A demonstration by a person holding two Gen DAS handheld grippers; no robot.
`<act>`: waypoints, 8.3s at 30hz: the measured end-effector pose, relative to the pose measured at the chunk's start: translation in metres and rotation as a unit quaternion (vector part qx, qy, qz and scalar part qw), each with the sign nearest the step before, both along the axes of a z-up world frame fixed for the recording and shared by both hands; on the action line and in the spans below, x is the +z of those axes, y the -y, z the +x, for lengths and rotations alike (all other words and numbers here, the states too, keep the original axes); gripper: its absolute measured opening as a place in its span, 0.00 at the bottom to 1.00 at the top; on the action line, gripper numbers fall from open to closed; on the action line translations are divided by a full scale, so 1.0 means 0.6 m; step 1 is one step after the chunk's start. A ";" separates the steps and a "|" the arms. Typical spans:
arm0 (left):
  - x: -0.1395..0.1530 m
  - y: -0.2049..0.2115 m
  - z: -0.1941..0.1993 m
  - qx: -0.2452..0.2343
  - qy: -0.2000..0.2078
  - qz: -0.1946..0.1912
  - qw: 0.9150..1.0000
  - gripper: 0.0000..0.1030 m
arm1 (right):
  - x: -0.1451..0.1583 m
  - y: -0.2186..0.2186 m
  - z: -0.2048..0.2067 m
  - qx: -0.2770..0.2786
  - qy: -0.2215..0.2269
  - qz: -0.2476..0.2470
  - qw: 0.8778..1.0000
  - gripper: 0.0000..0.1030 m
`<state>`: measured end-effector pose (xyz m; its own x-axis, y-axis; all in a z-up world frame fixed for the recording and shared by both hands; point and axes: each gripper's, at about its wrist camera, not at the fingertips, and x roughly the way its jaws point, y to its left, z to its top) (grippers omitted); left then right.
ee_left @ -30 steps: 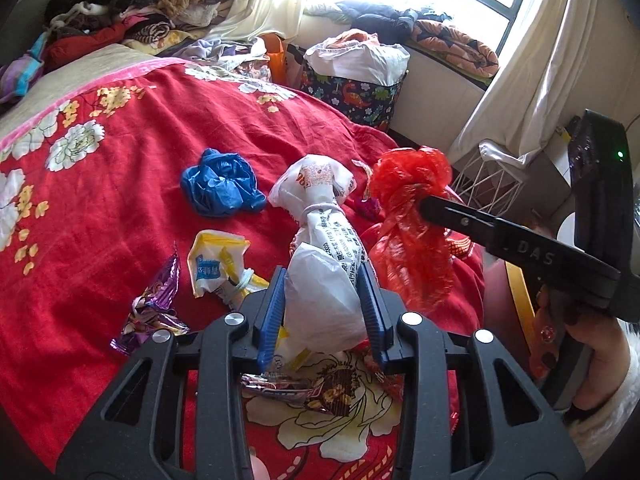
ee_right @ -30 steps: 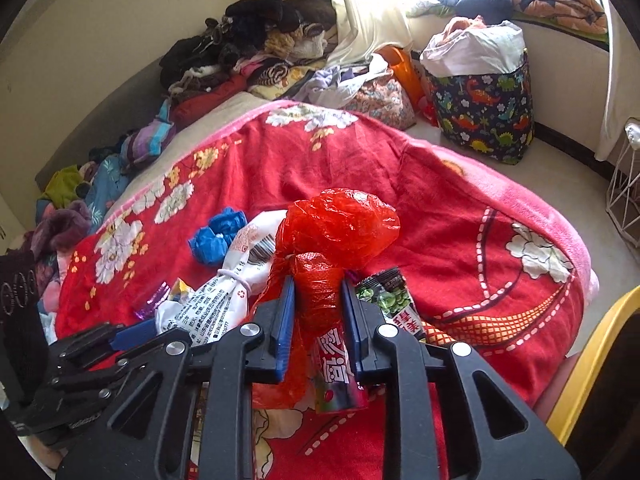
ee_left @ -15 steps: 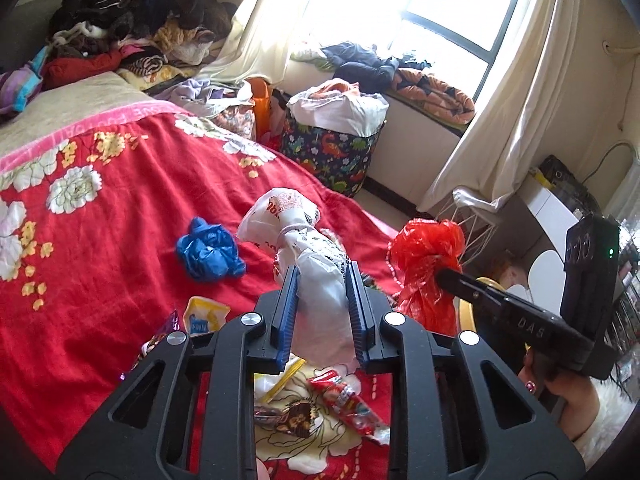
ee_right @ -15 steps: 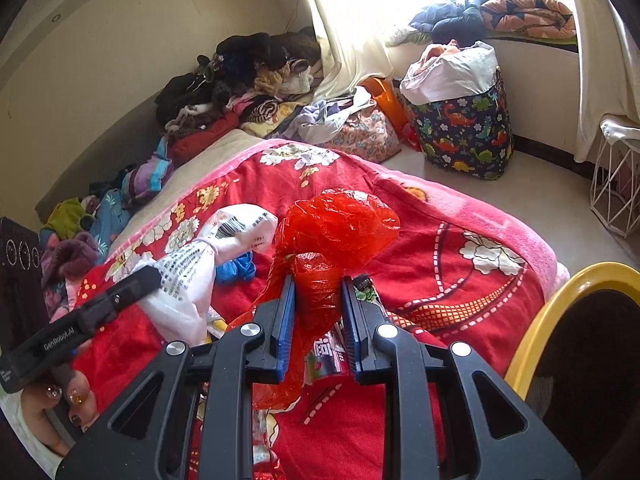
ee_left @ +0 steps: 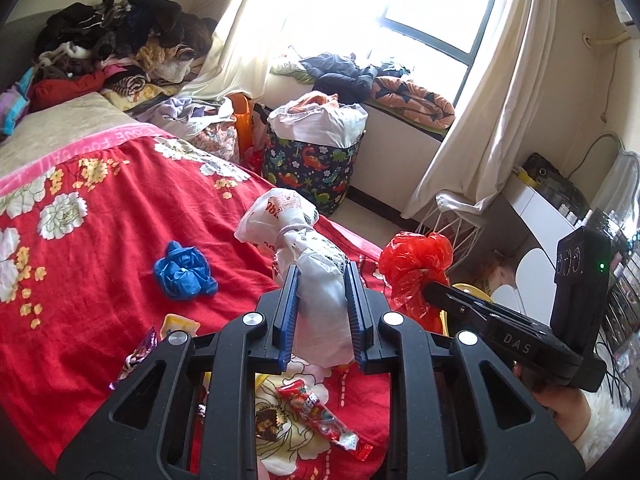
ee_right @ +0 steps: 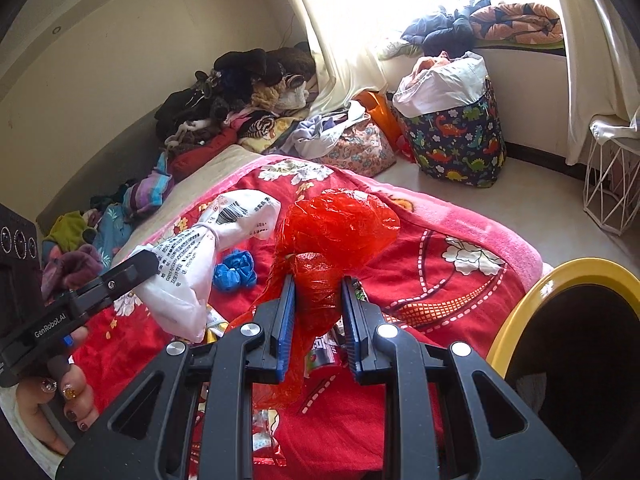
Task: Collect trash
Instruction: 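Carry the white bag and red bag with both grippers over the bin, then open both grippers to drop the bags into the bin, then move both tools back toward the candy wrappers on the bedspread, then grasp the yellow snack wrapper with the left gripper while the right gripper grasps the red-and-clear packet, then carry the yellow wrapper and red packet with both grippers over the bin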
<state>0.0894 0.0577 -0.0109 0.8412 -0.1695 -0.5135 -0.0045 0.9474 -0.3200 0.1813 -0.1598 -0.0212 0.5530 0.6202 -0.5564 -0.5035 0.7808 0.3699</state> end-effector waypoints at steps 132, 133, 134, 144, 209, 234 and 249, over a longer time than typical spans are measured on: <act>-0.076 0.373 0.065 -0.188 -0.043 0.064 0.979 0.84 | -0.105 0.433 -0.045 -0.285 -0.079 0.010 0.955 0.44; -0.074 0.367 0.066 -0.181 -0.040 0.061 0.981 0.89 | -0.106 0.434 -0.045 -0.285 -0.079 0.009 0.955 0.46; -0.072 0.361 0.066 -0.176 -0.038 0.057 0.982 0.89 | -0.104 0.432 -0.046 -0.285 -0.078 0.008 0.955 0.47; -0.045 0.310 0.056 -0.120 -0.004 0.066 0.991 0.89 | -0.063 0.376 -0.055 -0.244 -0.038 0.001 0.969 0.54; -0.064 -0.048 0.014 0.112 -0.064 0.034 0.991 0.89 | -0.067 -0.064 -0.126 0.097 -0.017 -0.086 0.991 0.61; -0.192 -0.080 0.051 0.113 -0.208 -0.067 0.969 0.40 | -0.171 -0.157 -0.113 0.173 -0.115 -0.134 0.969 0.19; -0.183 -0.078 0.062 0.102 -0.181 -0.078 0.975 0.09 | -0.133 -0.113 -0.121 0.145 -0.085 -0.094 0.981 0.16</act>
<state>0.1267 0.1047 -0.1209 0.6346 -0.1175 -0.7639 -0.3269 0.8548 -0.4030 0.1089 -0.0917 -0.1012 0.2582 0.6151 -0.7450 -0.6582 0.6764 0.3304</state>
